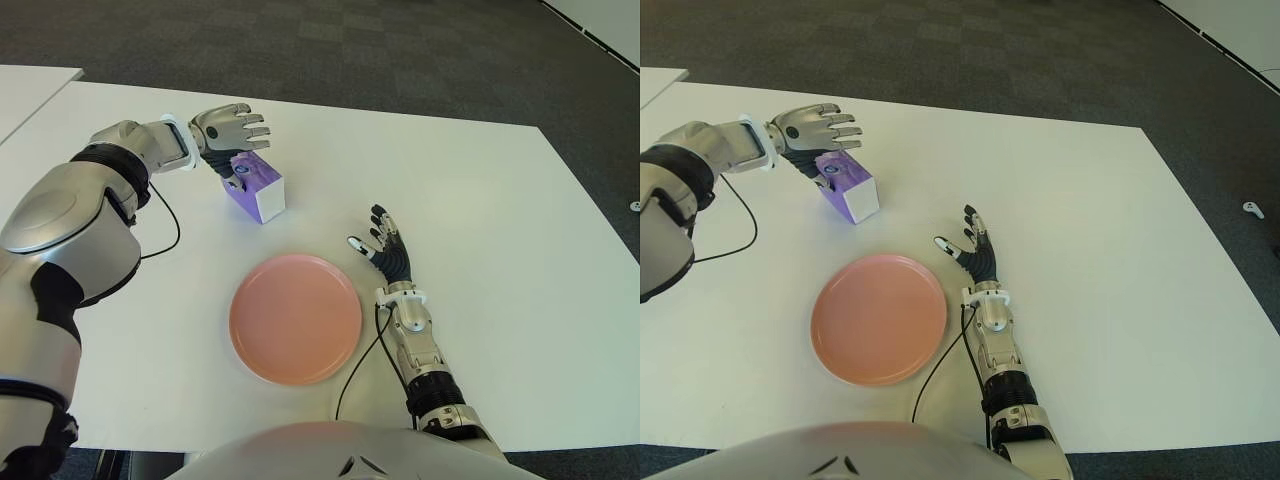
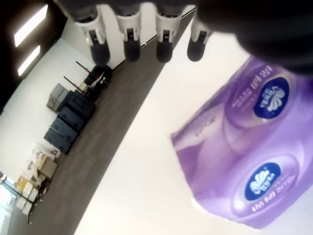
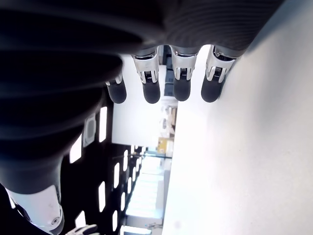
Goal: Put the tissue paper into the plate.
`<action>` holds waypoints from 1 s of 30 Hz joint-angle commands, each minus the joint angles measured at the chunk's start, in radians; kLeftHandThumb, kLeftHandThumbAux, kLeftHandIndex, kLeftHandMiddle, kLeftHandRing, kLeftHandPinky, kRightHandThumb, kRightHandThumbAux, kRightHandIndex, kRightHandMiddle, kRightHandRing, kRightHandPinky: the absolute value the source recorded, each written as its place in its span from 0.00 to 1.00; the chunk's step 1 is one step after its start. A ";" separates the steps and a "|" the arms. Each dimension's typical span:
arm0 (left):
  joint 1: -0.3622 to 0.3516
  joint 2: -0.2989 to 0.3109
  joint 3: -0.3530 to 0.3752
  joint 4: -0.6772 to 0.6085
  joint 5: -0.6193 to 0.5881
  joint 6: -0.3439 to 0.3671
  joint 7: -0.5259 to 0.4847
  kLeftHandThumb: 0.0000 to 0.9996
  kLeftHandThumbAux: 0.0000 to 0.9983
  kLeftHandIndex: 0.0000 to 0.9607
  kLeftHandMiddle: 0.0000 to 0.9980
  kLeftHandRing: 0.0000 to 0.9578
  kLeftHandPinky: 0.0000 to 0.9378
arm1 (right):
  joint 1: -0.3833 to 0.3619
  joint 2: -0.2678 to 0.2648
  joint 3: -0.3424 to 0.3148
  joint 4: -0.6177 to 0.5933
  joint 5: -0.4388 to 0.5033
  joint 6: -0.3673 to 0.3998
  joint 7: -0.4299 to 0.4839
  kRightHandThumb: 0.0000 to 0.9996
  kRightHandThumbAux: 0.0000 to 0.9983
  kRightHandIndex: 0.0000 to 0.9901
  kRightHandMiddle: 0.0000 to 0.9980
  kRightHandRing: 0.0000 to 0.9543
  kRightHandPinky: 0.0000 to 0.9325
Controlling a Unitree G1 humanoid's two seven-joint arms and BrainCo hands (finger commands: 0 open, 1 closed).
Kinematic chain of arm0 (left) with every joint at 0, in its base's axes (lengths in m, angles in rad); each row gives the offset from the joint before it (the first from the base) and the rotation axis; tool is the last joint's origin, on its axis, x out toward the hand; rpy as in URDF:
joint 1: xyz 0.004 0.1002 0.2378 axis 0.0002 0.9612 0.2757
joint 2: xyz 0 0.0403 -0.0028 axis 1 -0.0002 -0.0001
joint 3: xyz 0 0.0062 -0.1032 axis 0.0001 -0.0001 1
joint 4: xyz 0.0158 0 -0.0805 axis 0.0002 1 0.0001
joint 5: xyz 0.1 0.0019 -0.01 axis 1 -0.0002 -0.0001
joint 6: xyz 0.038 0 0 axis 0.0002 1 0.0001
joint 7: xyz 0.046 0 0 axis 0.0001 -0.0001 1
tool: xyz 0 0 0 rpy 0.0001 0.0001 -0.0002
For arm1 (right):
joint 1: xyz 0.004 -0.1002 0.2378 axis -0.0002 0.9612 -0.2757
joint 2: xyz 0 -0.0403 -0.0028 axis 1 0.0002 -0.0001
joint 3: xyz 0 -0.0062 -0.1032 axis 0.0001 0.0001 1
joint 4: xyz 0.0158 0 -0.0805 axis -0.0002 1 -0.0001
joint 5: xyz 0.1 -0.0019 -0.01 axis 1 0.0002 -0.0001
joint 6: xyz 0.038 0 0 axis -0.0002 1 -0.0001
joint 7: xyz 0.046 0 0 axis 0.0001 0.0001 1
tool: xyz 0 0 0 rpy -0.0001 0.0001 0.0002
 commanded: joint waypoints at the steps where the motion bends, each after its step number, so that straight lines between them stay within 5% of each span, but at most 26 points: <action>1: 0.021 -0.012 -0.006 0.001 0.008 0.006 0.014 0.47 0.15 0.00 0.00 0.00 0.00 | 0.106 0.006 0.007 0.131 -0.008 0.074 -0.002 0.12 0.67 0.00 0.00 0.00 0.00; 30: 0.060 -0.009 -0.086 0.024 0.062 -0.016 0.032 0.54 0.15 0.00 0.00 0.00 0.00 | 0.127 0.019 0.012 0.113 -0.005 0.071 -0.020 0.12 0.65 0.00 0.00 0.00 0.00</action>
